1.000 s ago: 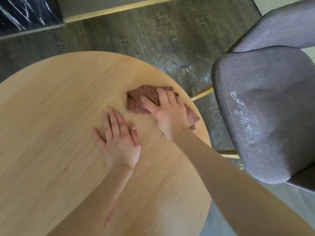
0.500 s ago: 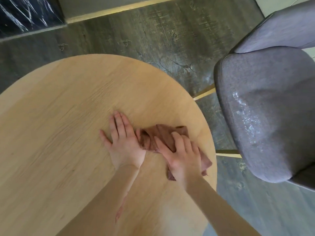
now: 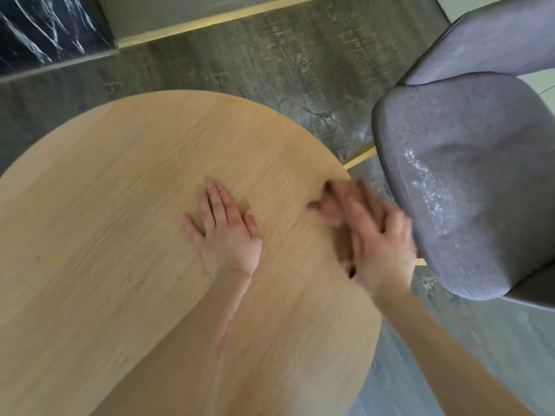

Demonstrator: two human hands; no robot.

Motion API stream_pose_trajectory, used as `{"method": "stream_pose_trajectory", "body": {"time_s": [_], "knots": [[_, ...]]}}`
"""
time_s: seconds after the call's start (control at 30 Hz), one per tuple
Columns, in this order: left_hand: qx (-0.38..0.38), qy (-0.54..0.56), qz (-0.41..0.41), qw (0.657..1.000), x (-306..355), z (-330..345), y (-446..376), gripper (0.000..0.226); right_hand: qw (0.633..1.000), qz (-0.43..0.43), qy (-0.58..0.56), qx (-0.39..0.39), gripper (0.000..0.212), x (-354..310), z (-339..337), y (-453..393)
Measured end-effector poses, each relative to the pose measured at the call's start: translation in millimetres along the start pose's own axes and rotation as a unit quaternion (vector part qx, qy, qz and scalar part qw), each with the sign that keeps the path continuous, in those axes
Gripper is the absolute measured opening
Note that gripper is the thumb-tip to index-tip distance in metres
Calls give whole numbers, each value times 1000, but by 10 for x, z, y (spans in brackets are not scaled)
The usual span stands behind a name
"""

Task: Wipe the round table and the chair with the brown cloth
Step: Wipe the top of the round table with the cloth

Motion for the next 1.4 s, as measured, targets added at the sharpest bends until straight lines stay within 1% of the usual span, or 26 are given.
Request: {"method": "stream_pose_trajectory", "body": {"time_s": [0.07,0.1,0.13,0.17,0.2,0.23,0.27,0.3,0.33,0.4,0.5,0.63,0.77,0.83,0.87,0.93,1.0,1.03,1.07,1.13,1.2,1.23,1.27,1.3,1.33,1.4], "knots": [[5,4,3,1000,-15,11,-5,71,987,-120,55,-90,72,2,46,408],[5,4,3,1000,-18,9,-4,72,981,-130,87,-118,74,100,20,539],[4,5,2,1000,-21,10,-2,71,982,-77,94,-143,74,253,-12,613],[6,9,0,1000,-21,4,1,71,983,33,82,-161,73,393,-71,618],[8,12,-1,1000,-17,-4,1,72,973,153,58,-160,65,536,-113,621],[9,16,-3,1000,-15,-12,1,71,961,238,36,-138,53,613,-169,606],[6,18,-4,1000,-15,-19,4,69,958,270,26,-95,43,616,-203,563],[0,20,-3,1000,-18,-22,7,64,961,274,15,-44,38,531,-246,489],[-3,22,-1,1000,-23,-16,7,62,968,249,8,-15,38,393,-269,397],[-5,31,-2,1000,-37,-23,3,61,984,180,-10,-6,40,81,-194,191],[5,71,-13,997,-56,-54,-22,56,993,83,-3,-86,47,-505,99,-45],[6,138,-35,990,-72,-116,-82,49,985,-78,12,-151,43,-1086,314,125],[-24,150,-24,988,-99,-163,-109,49,961,-238,-25,-141,62,-859,198,680],[-51,144,-13,988,-129,-180,-115,50,938,-309,0,-158,65,-559,115,948],[-64,135,-5,989,-151,-188,-112,50,932,-316,19,-176,67,-357,97,1007],[-75,115,12,990,-186,-191,-96,52,952,-256,54,-160,65,77,-17,960],[-73,102,18,992,-197,-191,-71,54,984,-113,84,-111,57,437,-128,833],[-69,94,18,993,-194,-184,-54,56,988,-54,89,-119,61,537,-161,746],[-64,79,22,995,-186,-171,-36,59,985,-15,106,-136,64,580,-179,644],[-70,39,37,996,-177,-152,-6,67,970,76,133,-188,56,585,-169,461],[-96,10,51,994,-191,-122,2,76,961,228,67,-139,41,551,-139,278],[-110,1,55,992,-198,-111,-2,79,952,294,35,-84,40,501,-148,213],[-121,-7,58,991,-203,-108,-8,80,951,308,31,-17,40,419,-151,179],[-128,-11,59,990,-203,-110,-13,81,958,286,18,32,41,250,-213,144],[-130,-12,60,990,-201,-113,-21,80,976,213,18,41,41,54,-210,155],[-131,-6,61,990,-190,-128,-32,78,997,71,3,-35,42,-402,-118,347]]}}
Point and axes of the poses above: each hand's wrist, its own y-axis away from the middle knuckle, its own z-axis out of the palm, x = y × z, the point moved 2 cm from there along -y, towards the middle knuckle
